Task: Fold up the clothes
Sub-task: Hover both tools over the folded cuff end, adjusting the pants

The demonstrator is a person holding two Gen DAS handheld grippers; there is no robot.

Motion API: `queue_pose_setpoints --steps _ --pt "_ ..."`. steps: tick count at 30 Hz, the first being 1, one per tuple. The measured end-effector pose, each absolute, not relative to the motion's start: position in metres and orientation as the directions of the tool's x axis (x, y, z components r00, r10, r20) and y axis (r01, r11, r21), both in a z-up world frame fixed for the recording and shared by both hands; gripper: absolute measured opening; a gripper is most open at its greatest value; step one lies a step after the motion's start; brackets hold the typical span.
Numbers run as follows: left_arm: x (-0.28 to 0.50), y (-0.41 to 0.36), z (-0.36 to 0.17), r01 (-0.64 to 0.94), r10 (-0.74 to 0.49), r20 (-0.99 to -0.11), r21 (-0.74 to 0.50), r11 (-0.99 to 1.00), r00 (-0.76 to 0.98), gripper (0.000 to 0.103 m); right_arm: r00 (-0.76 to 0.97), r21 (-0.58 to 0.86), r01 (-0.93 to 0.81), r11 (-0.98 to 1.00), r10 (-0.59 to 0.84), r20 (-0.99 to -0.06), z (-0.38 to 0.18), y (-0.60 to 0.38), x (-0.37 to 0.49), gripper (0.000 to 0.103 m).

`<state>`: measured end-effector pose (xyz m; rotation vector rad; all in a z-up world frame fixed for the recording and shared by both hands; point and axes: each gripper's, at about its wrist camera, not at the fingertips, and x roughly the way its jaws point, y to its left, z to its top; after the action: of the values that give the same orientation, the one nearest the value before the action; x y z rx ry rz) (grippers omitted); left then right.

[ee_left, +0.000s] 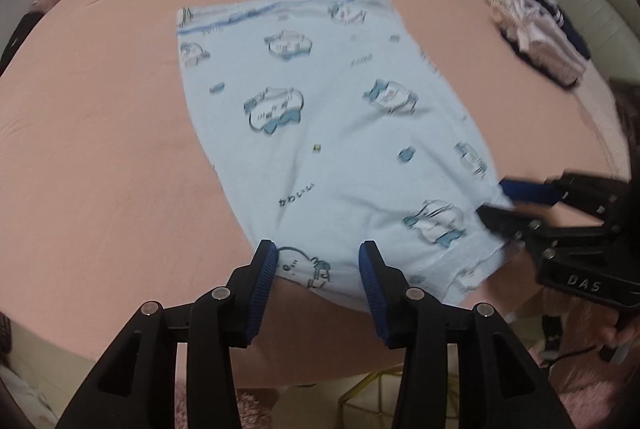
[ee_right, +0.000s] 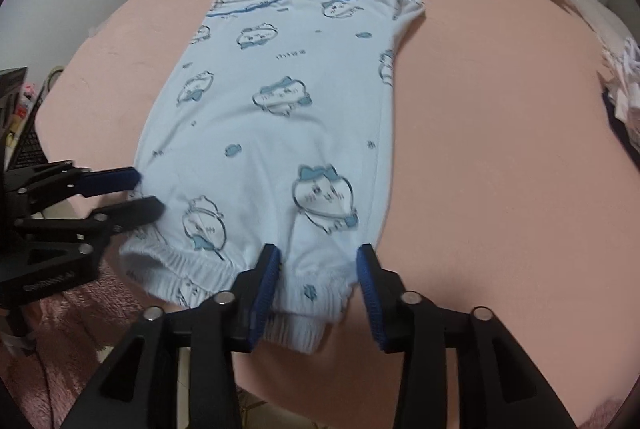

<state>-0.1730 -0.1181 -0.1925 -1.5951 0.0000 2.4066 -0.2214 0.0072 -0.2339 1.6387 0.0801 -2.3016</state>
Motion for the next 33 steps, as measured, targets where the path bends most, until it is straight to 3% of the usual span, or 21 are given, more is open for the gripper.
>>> queue_pose_setpoints --steps 3,11,16,27,33 --pt "-0.175 -0.112 -0.184 -0.208 0.241 -0.883 -0.168 -0.964 -0.403 0.04 -0.301 0.186 0.258 -0.948 -0.262 -0.917 -0.226 0.014 -0.224 0.042" --pt "-0.164 -0.103 -0.205 -0.127 0.177 -0.925 -0.142 -0.982 -0.336 0.04 -0.288 0.138 0.285 -0.949 -0.222 -0.931 -0.239 0.011 -0.222 0.043" --pt "-0.155 -0.106 -0.204 -0.104 0.157 -0.933 -0.13 -0.986 -0.324 0.04 -0.294 0.183 0.248 -0.951 -0.254 -0.922 -0.238 0.024 -0.207 0.043" --pt "-0.158 -0.104 -0.182 -0.136 0.203 -0.899 -0.163 -0.977 -0.387 0.04 -0.29 0.253 0.257 -0.933 -0.324 -0.9 -0.223 0.037 -0.196 0.046" --pt "-0.184 -0.09 -0.191 -0.145 0.164 -0.912 -0.117 -0.982 -0.377 0.04 -0.322 0.199 0.277 -0.94 -0.286 -0.902 -0.221 0.031 -0.208 0.046"
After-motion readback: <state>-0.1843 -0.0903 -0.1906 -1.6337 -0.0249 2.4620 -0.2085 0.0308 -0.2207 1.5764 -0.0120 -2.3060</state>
